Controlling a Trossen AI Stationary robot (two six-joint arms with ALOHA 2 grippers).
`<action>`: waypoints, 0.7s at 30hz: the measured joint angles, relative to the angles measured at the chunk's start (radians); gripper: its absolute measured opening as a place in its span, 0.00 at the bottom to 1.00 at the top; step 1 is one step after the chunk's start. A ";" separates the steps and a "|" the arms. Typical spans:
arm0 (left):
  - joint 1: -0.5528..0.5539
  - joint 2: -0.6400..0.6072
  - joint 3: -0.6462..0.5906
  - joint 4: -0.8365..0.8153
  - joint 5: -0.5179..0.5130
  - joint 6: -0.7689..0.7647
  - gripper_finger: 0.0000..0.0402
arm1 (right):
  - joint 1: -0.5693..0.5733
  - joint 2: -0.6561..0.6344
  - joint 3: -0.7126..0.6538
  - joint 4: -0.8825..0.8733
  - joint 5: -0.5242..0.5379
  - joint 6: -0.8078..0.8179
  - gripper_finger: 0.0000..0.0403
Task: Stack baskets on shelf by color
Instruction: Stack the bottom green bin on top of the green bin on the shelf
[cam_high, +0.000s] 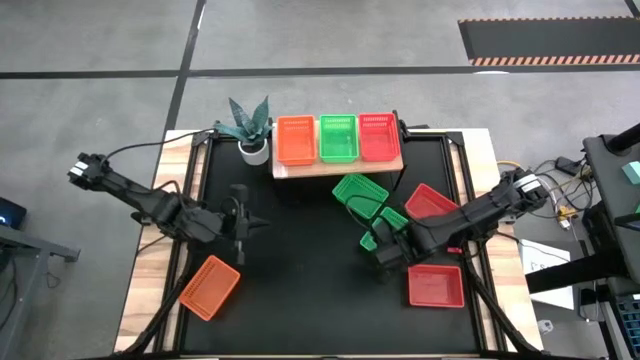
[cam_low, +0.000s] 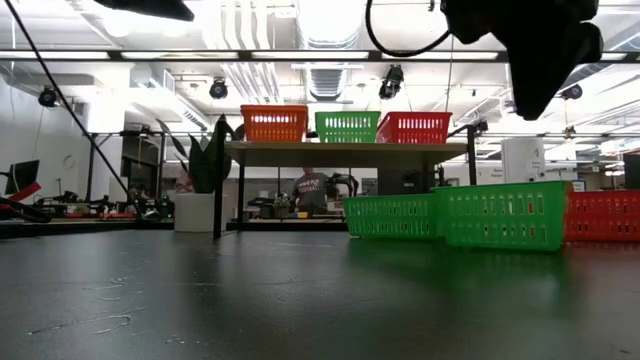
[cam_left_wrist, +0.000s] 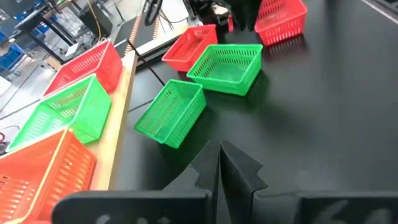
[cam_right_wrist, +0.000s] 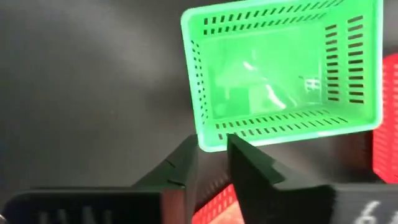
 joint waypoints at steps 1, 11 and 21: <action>0.000 -0.007 -0.007 -0.001 -0.001 0.005 0.00 | -0.004 0.001 0.000 0.010 -0.004 0.002 0.23; 0.000 -0.023 -0.009 0.018 -0.001 0.026 0.00 | -0.029 0.054 -0.006 0.065 -0.029 -0.016 0.39; 0.000 -0.016 -0.006 0.020 -0.002 0.048 0.00 | -0.065 0.192 -0.006 0.079 -0.028 -0.097 0.40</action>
